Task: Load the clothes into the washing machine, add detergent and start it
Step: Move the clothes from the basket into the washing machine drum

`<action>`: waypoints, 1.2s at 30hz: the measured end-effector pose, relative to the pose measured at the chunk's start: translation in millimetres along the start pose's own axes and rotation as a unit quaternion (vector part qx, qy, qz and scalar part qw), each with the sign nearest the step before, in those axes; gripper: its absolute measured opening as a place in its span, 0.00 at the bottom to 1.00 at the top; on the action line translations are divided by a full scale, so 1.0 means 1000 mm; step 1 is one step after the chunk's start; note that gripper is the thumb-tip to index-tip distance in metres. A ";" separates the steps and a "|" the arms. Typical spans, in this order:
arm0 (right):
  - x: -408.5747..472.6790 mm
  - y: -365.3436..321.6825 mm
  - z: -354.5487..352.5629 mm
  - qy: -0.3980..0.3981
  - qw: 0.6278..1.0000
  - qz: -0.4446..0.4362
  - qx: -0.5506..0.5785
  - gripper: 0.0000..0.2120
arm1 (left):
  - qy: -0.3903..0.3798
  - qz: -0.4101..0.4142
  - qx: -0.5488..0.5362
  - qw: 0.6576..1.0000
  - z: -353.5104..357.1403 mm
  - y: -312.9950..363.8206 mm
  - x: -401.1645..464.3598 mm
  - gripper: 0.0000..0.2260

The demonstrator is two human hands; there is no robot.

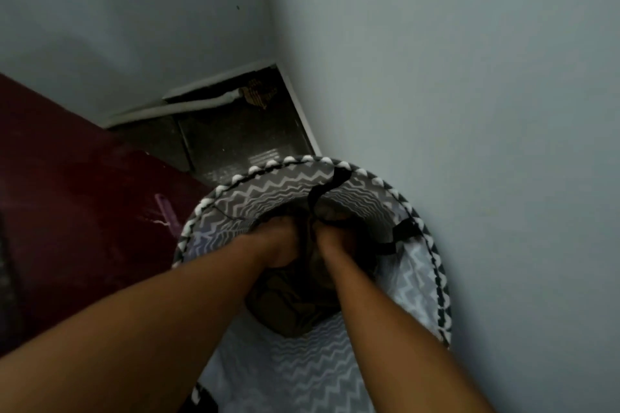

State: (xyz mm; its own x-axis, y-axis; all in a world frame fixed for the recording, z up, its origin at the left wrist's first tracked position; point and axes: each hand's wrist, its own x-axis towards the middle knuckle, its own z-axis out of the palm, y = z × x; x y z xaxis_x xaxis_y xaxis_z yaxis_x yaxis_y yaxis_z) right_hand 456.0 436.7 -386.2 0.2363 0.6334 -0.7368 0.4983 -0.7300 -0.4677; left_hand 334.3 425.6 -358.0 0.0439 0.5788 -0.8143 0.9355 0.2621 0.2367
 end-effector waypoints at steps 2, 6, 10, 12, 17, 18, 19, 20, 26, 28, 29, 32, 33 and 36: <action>-0.030 -0.019 -0.012 0.006 0.999 -0.017 0.041 0.13 | 0.010 0.013 -0.020 1.000 -0.009 -0.002 -0.020 0.38; -0.103 -0.054 -0.045 -0.048 0.995 -0.032 0.085 0.15 | -0.010 0.009 -0.108 0.994 -0.017 0.001 -0.074 0.53; -0.169 -0.096 -0.082 -0.096 0.976 -0.082 0.178 0.15 | 0.082 0.031 -0.291 0.953 -0.053 0.014 -0.160 0.44; -0.201 -0.122 -0.095 -0.111 0.965 -0.125 0.202 0.13 | 0.158 0.046 -0.322 0.932 -0.073 0.015 -0.196 0.35; -0.258 -0.162 -0.101 -0.095 0.941 -0.178 0.270 0.15 | 0.251 0.057 -0.369 0.893 -0.120 0.005 -0.267 0.05; -0.268 -0.166 -0.100 -0.105 0.941 -0.189 0.261 0.15 | 0.258 0.063 -0.361 0.894 -0.127 -0.001 -0.280 0.05; -0.277 -0.169 -0.103 -0.119 0.939 -0.204 0.252 0.15 | 0.266 0.069 -0.359 0.892 -0.134 -0.005 -0.293 0.05; -0.284 -0.172 -0.108 -0.132 0.935 -0.220 0.244 0.14 | 0.273 0.073 -0.363 0.888 -0.140 -0.007 -0.302 0.06; -0.328 -0.173 -0.133 -0.280 0.892 -0.310 0.173 0.29 | 0.359 0.141 -0.432 0.816 -0.159 -0.034 -0.373 0.06; -0.352 -0.173 -0.128 -0.305 0.887 -0.345 0.042 0.31 | 0.394 0.171 -0.428 0.796 -0.166 -0.043 -0.403 0.08; -0.363 -0.175 -0.121 -0.319 0.881 -0.349 -0.005 0.26 | 0.405 0.184 -0.421 0.790 -0.169 -0.048 -0.419 0.09; -0.397 -0.193 -0.097 -0.323 0.887 -0.329 -0.033 0.13 | 0.436 0.201 -0.409 0.776 -0.176 -0.072 -0.457 0.13; -0.411 -0.201 -0.086 -0.315 0.891 -0.327 -0.020 0.16 | 0.450 0.197 -0.407 0.770 -0.178 -0.084 -0.469 0.14; -0.449 -0.224 -0.057 -0.307 0.885 -0.349 0.007 0.28 | 0.515 0.176 -0.403 0.736 -0.180 -0.121 -0.500 0.15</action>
State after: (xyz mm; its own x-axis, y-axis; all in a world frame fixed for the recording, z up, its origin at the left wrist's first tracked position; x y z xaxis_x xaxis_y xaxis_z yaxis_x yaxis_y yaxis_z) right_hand 286.0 330.0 77.3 -0.6256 0.6755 -0.3903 0.3333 -0.2209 -0.9166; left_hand 135.7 243.6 115.5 -0.4427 0.8902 0.1076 0.3997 0.0885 0.9124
